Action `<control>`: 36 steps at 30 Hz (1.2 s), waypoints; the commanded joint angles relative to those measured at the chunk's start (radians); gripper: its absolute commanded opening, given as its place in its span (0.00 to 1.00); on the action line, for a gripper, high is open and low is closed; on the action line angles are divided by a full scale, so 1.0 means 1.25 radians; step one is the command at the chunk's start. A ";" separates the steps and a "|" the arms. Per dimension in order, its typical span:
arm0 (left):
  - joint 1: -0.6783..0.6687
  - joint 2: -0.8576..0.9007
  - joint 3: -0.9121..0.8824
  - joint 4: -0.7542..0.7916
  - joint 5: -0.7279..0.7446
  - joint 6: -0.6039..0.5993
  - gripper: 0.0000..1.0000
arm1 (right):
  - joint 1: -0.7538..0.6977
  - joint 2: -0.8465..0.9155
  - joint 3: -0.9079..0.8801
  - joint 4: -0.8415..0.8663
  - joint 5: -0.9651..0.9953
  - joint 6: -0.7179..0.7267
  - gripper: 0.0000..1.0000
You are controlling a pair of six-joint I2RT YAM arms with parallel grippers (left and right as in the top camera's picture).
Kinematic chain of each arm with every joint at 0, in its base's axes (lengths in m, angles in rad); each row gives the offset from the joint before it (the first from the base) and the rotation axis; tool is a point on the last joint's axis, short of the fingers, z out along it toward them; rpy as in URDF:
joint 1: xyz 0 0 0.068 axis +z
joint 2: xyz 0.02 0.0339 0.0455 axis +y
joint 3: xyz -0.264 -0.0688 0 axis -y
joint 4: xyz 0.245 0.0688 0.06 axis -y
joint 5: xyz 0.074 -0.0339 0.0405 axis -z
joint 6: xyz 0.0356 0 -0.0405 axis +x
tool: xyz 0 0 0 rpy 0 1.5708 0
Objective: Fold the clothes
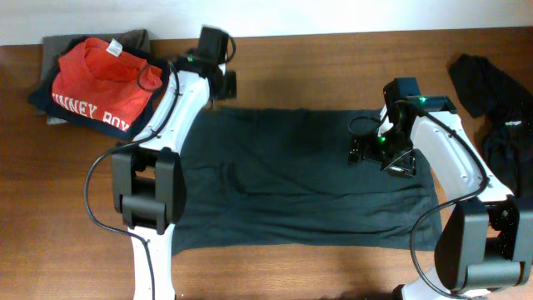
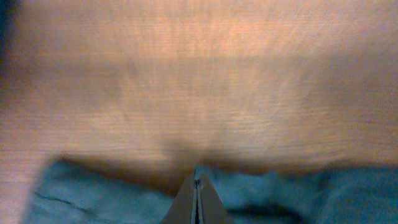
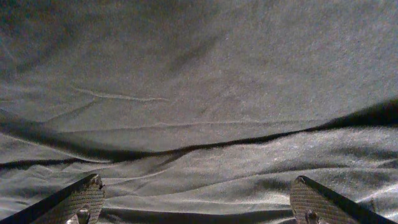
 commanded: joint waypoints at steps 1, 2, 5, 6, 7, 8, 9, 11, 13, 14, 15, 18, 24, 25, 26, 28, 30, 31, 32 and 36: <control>0.002 0.006 0.102 -0.042 -0.024 0.014 0.01 | 0.005 -0.019 -0.005 -0.003 0.014 0.006 0.99; 0.001 0.006 0.115 -0.051 -0.023 0.014 0.01 | 0.005 -0.019 -0.005 -0.004 0.014 0.005 0.99; 0.001 0.006 0.143 -0.074 -0.023 0.014 0.01 | 0.005 -0.019 -0.005 -0.006 0.014 0.005 0.99; 0.001 0.006 0.144 -0.078 -0.023 0.014 0.01 | 0.005 -0.019 -0.005 -0.006 0.014 0.006 0.99; 0.002 0.006 0.144 -0.082 -0.024 0.014 0.02 | 0.005 -0.019 -0.005 -0.006 0.014 0.005 0.99; 0.002 0.007 0.143 -0.088 -0.024 0.014 0.05 | 0.005 -0.019 -0.005 -0.007 0.014 0.006 0.99; 0.002 0.010 0.143 -0.095 -0.024 0.014 0.07 | 0.005 -0.019 -0.005 -0.007 0.014 0.006 0.99; 0.003 0.018 0.143 -0.107 -0.023 0.014 0.21 | 0.005 -0.019 -0.005 -0.007 0.013 0.006 0.99; 0.003 0.031 0.143 -0.112 -0.024 0.014 0.45 | 0.005 -0.019 -0.005 -0.007 0.013 0.006 0.99; 0.004 0.038 0.143 -0.114 -0.024 0.014 0.50 | 0.005 -0.019 -0.005 -0.009 0.013 0.006 0.99; 0.005 0.049 0.143 -0.116 -0.024 0.014 0.55 | 0.005 -0.019 -0.005 -0.010 0.013 0.006 0.99; 0.015 0.085 0.143 -0.122 -0.024 0.014 0.70 | 0.005 -0.019 -0.005 -0.019 0.014 0.005 0.99; 0.068 0.139 0.143 -0.143 -0.023 0.013 0.74 | 0.005 -0.019 -0.005 -0.024 0.027 0.005 0.99; 0.079 0.145 0.143 -0.150 -0.023 0.013 0.74 | 0.005 -0.019 -0.005 -0.024 0.029 0.005 0.99; 0.089 0.147 0.143 -0.155 -0.023 0.013 0.74 | 0.005 -0.019 -0.005 -0.022 0.029 0.005 0.99; 0.107 0.151 0.143 -0.161 -0.023 0.013 0.74 | 0.005 -0.019 -0.005 -0.020 0.029 0.005 0.99; 0.120 0.154 0.143 -0.162 -0.023 0.014 0.73 | 0.005 -0.019 -0.005 -0.016 0.029 0.005 0.99; 0.126 0.155 0.143 -0.162 -0.017 0.022 0.72 | 0.005 -0.019 -0.005 -0.015 0.029 0.005 0.99; 0.133 0.160 0.143 -0.160 0.016 0.068 0.71 | 0.005 -0.019 -0.005 -0.013 0.029 0.005 0.99; 0.137 0.172 0.143 -0.167 0.034 0.100 0.71 | 0.005 -0.019 -0.005 -0.013 0.029 0.006 0.99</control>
